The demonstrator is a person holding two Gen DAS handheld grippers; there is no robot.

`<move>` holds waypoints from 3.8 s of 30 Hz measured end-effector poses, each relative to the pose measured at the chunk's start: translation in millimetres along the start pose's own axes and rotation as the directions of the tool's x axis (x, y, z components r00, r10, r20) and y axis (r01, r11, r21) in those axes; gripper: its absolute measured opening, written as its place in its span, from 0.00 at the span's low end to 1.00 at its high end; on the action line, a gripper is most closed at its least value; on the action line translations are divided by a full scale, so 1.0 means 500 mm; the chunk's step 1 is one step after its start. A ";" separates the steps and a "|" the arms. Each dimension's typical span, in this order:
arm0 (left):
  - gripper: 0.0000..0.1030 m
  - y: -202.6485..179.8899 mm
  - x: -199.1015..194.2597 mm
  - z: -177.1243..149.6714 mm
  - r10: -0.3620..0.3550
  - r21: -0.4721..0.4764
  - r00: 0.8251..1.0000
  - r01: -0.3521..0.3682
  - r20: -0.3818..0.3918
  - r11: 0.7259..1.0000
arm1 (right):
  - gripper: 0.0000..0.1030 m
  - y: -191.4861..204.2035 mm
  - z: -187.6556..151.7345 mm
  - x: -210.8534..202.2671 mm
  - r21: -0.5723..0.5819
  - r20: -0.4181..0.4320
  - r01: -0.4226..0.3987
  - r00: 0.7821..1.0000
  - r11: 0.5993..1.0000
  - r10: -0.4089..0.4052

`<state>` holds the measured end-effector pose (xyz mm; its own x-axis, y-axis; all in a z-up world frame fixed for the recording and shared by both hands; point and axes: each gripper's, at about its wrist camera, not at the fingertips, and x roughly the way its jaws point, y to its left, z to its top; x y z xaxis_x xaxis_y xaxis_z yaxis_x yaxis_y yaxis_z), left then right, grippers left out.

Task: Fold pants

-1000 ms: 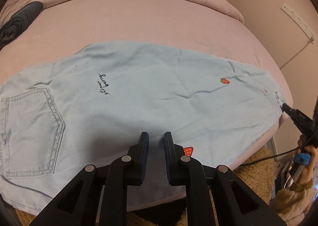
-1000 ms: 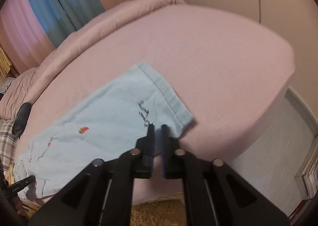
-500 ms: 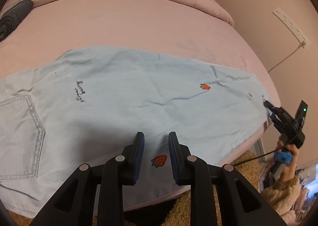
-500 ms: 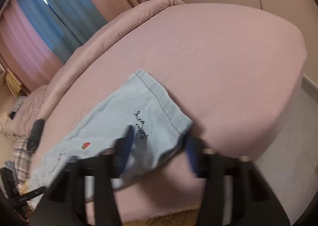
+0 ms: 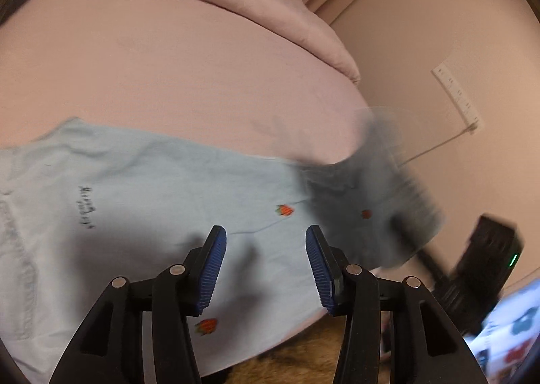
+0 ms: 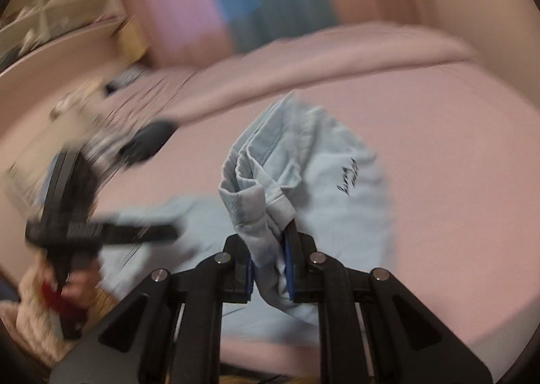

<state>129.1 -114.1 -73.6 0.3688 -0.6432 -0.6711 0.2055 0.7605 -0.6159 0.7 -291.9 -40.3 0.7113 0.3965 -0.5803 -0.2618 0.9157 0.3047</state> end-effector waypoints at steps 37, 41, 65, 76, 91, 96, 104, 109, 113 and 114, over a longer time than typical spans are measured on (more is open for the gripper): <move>0.07 0.082 -0.034 0.044 0.354 0.042 0.934 -0.356 0.044 0.934 | 0.61 0.194 -0.097 0.181 -0.101 -0.259 -0.075 0.965 0.992 0.046; 0.07 0.063 -0.086 0.042 0.309 0.038 0.946 -0.314 0.097 0.949 | 0.61 0.191 -0.094 0.156 -0.095 -0.259 -0.051 0.966 0.994 0.025; 0.06 0.056 0.009 -0.097 0.276 0.010 0.960 -0.276 -0.038 0.961 | 0.59 0.030 -0.119 0.052 0.034 -0.230 0.227 0.950 0.973 -0.213; 0.07 0.023 -0.071 -0.085 0.259 0.034 0.964 -0.261 0.054 0.965 | 0.60 0.027 -0.086 0.024 0.032 -0.182 0.273 0.948 0.962 -0.263; 0.38 0.038 -0.026 0.008 0.235 0.103 0.970 -0.227 -0.069 0.968 | 0.58 0.029 -0.114 0.058 -0.003 -0.213 0.284 0.937 0.959 -0.278; 0.38 0.031 -0.003 -0.007 0.163 0.120 0.982 -0.151 -0.093 0.981 | 0.58 0.026 -0.113 0.060 -0.001 -0.213 0.278 0.938 0.960 -0.272; 0.38 0.033 0.024 0.005 0.265 0.146 0.951 -0.243 -0.156 0.959 | 0.58 0.024 -0.115 0.058 0.001 -0.211 0.272 0.941 0.962 -0.265; 0.38 0.030 0.008 -0.019 0.207 0.173 0.963 -0.178 -0.170 0.969 | 0.58 0.022 -0.116 0.057 0.002 -0.209 0.267 0.943 0.964 -0.261; 0.38 0.021 0.008 -0.038 0.154 0.206 0.960 -0.106 -0.233 0.973 | 0.58 0.023 -0.116 0.058 -0.001 -0.208 0.266 0.943 0.964 -0.261; 0.38 0.017 0.008 -0.042 0.157 0.222 0.958 -0.104 -0.241 0.970 | 0.58 0.022 -0.116 0.058 -0.001 -0.207 0.266 0.943 0.964 -0.260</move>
<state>113.5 -112.1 -90.3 0.1674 -0.5177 -0.8390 0.3623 0.8238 -0.4361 -19.7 -266.7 -97.6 0.6036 0.1492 -0.7832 -0.0641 0.9882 0.1389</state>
